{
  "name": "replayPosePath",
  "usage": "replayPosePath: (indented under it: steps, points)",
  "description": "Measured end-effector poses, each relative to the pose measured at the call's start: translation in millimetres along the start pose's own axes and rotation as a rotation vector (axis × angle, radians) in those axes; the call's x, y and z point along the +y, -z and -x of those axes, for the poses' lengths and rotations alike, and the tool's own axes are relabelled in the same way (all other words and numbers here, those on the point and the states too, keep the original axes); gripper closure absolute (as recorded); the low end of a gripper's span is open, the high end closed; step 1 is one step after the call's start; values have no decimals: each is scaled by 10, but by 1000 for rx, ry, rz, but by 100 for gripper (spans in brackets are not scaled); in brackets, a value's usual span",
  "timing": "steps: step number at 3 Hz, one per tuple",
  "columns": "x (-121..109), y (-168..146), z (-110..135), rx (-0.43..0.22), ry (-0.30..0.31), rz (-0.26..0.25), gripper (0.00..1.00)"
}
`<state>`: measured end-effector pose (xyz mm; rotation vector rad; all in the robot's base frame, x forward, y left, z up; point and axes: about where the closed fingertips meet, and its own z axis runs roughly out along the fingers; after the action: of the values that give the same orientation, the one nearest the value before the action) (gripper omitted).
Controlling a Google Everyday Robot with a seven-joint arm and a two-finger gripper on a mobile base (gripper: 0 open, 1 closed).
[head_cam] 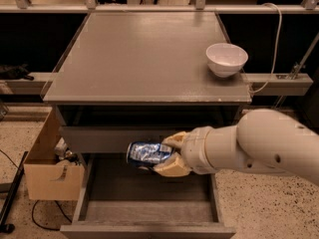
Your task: Pick pepsi can from middle drawer and place on counter
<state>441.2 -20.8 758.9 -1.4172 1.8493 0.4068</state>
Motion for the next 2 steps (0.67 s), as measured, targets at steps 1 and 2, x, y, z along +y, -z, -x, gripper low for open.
replayPosePath:
  steps: [1,2]
  points:
    - [-91,436,633,13,141,-73,100]
    - [-203,656,1042,18,226,-102,100]
